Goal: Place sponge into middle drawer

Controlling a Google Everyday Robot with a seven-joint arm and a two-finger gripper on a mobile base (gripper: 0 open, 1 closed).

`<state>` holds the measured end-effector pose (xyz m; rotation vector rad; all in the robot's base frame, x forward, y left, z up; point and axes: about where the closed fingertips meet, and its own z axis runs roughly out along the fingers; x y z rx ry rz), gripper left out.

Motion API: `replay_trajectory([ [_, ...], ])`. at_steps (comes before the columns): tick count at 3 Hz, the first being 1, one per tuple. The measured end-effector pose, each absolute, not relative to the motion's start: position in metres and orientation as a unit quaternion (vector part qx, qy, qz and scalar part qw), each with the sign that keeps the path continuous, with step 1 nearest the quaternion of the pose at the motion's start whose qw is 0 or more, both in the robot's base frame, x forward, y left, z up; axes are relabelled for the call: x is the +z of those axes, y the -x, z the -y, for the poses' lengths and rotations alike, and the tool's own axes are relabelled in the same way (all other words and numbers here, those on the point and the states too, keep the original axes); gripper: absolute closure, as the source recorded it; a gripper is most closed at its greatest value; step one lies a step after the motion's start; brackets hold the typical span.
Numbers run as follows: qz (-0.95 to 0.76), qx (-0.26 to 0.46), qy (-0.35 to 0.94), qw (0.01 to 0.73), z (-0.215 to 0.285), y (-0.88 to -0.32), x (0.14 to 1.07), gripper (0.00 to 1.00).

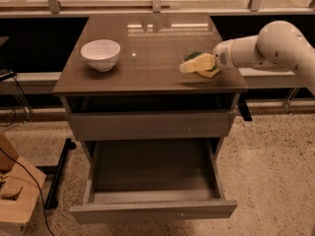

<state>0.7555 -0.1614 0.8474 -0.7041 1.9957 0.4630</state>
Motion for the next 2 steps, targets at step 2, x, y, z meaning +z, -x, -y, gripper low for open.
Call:
replay_trajectory([
  [2, -0.821, 0.189, 0.281, 0.46, 0.1626, -0.7623, 0.8261, 0.41],
])
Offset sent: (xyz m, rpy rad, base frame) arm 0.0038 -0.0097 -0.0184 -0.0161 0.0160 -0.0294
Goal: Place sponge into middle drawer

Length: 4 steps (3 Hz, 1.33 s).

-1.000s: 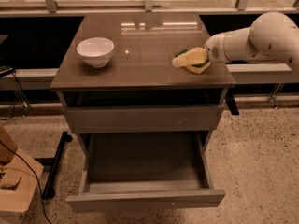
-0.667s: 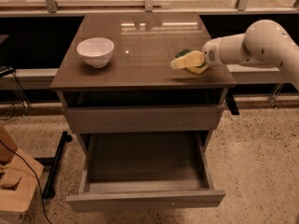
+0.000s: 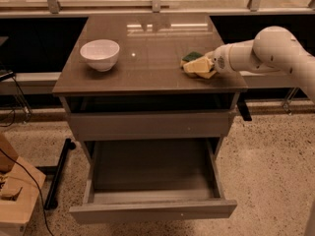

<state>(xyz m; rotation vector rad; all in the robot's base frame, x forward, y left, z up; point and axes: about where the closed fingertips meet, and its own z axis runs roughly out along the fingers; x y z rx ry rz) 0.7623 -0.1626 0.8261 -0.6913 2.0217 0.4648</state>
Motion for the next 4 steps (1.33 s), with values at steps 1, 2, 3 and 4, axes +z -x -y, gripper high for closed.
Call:
replay_trajectory([
  [1, -0.814, 0.178, 0.29, 0.471, 0.161, -0.754, 0.843, 0.66],
  [2, -0.799, 0.17, 0.312, 0.486, 0.148, -0.737, 0.872, 0.89],
  [3, -0.784, 0.162, 0.331, 0.5, 0.126, -0.71, 0.902, 1.0],
  [4, -0.777, 0.154, 0.364, 0.49, 0.102, -0.67, 0.92, 1.0],
])
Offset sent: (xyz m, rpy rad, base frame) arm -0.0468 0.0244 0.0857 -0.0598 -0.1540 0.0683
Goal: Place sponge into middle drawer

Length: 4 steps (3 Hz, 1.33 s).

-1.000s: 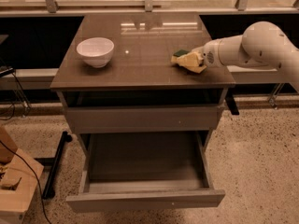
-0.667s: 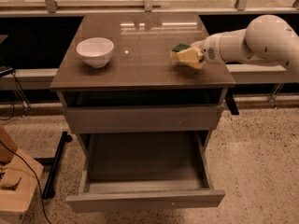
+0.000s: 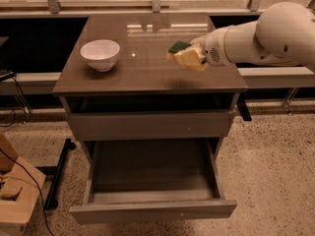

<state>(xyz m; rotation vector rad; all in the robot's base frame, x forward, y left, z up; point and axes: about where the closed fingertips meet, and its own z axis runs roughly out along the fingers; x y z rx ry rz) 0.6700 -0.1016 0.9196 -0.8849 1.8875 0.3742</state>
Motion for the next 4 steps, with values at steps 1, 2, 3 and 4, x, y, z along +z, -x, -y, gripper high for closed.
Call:
replay_trajectory([
  [1, -0.765, 0.173, 0.405, 0.47, 0.083, -0.628, 0.924, 1.0],
  [2, -0.773, 0.222, 0.416, 0.424, 0.06, -0.574, 0.904, 1.0],
  [3, -0.773, 0.222, 0.417, 0.424, 0.06, -0.574, 0.904, 1.0],
  [4, -0.758, 0.24, 0.444, 0.413, 0.038, -0.575, 0.884, 1.0],
])
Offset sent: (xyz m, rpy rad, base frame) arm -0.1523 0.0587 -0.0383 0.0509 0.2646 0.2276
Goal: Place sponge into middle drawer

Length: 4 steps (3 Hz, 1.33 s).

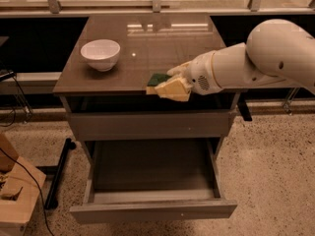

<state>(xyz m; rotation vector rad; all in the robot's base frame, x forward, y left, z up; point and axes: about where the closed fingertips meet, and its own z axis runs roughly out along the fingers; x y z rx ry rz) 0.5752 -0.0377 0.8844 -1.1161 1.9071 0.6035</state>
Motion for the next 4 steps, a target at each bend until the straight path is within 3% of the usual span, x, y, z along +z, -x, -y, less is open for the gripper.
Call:
replay_trajectory([
  [2, -0.748, 0.315, 0.454, 0.368, 0.028, -0.545, 0.801, 1.0],
  [4, -0.748, 0.328, 0.421, 0.394, 0.032, -0.533, 0.724, 1.0],
])
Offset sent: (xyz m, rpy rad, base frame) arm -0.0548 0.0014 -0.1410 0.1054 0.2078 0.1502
